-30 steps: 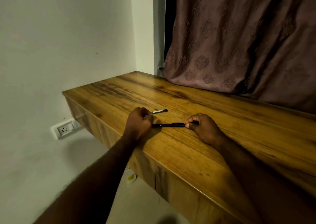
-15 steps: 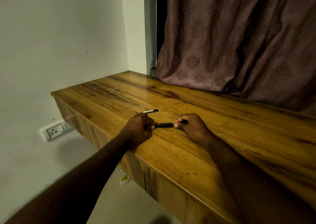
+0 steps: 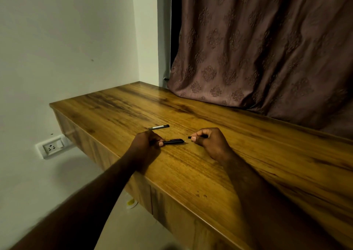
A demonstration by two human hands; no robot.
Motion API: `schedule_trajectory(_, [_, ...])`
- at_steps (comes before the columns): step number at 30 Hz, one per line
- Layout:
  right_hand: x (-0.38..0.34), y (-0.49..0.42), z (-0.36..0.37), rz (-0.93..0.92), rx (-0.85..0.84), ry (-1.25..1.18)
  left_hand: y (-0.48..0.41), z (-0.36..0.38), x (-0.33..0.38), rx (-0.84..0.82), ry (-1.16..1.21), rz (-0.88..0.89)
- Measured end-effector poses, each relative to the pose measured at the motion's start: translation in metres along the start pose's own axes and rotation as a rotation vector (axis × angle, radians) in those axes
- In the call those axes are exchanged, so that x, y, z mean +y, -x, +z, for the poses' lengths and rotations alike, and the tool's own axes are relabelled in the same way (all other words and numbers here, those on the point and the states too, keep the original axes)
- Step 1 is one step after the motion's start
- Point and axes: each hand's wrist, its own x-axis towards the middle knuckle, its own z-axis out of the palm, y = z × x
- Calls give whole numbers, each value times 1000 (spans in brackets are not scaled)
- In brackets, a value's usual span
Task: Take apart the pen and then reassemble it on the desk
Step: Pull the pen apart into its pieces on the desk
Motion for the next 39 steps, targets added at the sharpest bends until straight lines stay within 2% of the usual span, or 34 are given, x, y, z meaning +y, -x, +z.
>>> schedule_trajectory(9, [0, -14, -24, 0, 116, 84, -2, 0, 11, -38, -98, 41])
schedule_trajectory(16, [8, -15, -21, -192, 0, 633, -5, -3, 6, -85, -171, 128])
schedule_trajectory(21, [11, -17, -13, -245, -20, 786, -3, -5, 7, -117, -157, 154])
schedule_trajectory(29, [16, -20, -1, -236, -17, 705, -5, -2, 1, -71, -149, 147])
schedule_trajectory(37, [18, -17, -7, -216, -9, 506, -2, -2, 6, -63, -126, 145])
schedule_trajectory(39, [18, -17, -9, -159, 91, 349, -3, -2, 5, -63, -138, 155])
